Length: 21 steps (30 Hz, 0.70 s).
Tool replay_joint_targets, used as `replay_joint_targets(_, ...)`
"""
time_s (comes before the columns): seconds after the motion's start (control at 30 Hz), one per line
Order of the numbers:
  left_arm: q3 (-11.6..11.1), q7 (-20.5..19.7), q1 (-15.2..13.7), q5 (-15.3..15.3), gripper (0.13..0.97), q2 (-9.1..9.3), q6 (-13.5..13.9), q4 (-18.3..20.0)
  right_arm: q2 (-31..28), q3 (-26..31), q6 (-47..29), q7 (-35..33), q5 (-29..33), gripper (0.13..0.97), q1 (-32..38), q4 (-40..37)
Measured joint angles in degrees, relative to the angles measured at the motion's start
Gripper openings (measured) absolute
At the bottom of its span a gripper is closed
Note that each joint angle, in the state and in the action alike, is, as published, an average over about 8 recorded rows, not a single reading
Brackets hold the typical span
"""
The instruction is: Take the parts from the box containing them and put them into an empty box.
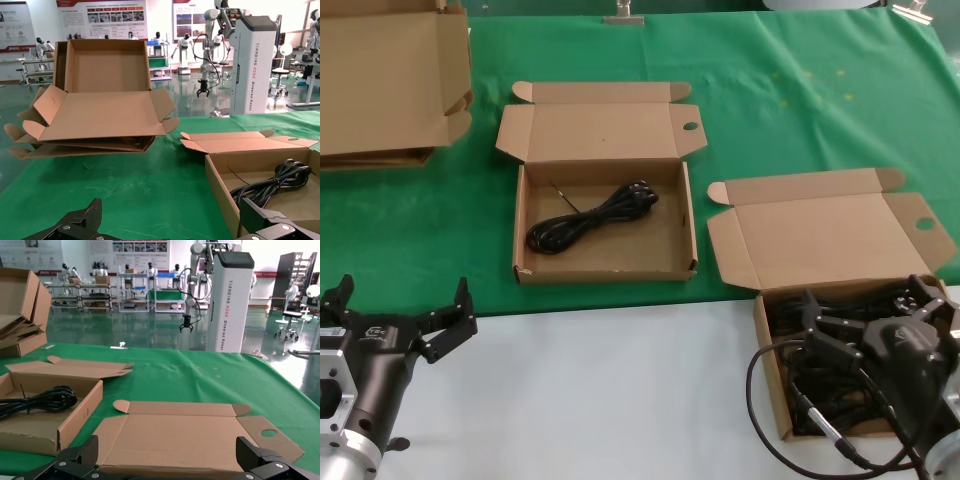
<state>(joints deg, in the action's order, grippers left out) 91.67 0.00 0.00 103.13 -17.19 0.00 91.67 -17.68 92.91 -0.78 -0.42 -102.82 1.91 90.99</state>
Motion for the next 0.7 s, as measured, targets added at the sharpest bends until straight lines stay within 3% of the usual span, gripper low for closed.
replay_joint_targets(0.7, 0.00, 0.00, 0.00, 0.00, 0.966, 0.00, 0.00, 0.00, 0.00, 0.00, 0.00, 0.00, 0.00, 0.966, 0.00, 0.00)
